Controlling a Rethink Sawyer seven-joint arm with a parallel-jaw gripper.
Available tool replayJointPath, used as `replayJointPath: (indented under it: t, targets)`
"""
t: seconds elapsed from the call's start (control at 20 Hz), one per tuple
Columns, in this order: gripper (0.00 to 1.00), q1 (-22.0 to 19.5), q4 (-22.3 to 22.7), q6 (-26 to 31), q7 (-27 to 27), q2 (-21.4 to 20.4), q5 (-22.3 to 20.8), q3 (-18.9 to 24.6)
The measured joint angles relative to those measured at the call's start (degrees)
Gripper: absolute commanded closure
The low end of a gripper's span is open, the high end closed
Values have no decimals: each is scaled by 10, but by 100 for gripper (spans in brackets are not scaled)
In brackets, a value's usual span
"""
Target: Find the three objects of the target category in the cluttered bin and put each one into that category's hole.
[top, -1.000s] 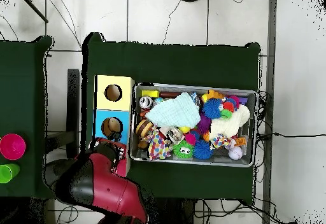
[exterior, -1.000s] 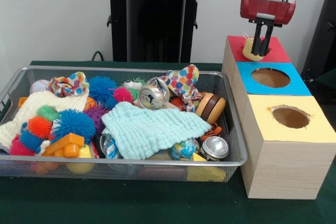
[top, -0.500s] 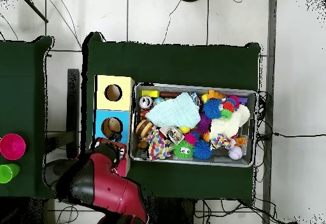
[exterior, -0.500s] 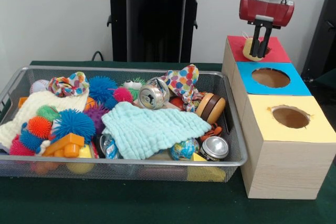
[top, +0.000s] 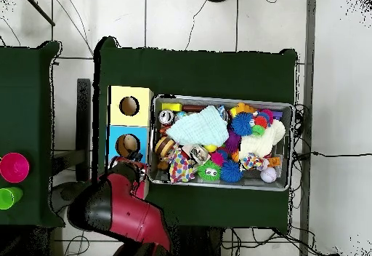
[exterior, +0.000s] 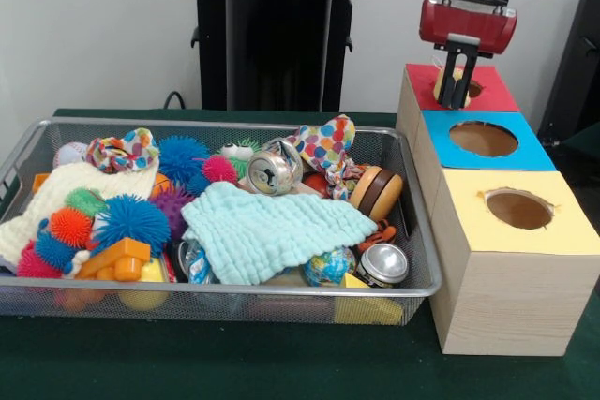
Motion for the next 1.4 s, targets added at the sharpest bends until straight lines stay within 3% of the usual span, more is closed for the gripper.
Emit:
replayJointPath:
  t: [0.45,1.4]
  targets:
    - [100,-21,5,-18,0,0,-20,2]
    - [100,-20,49,-41,5,0,-23,29]
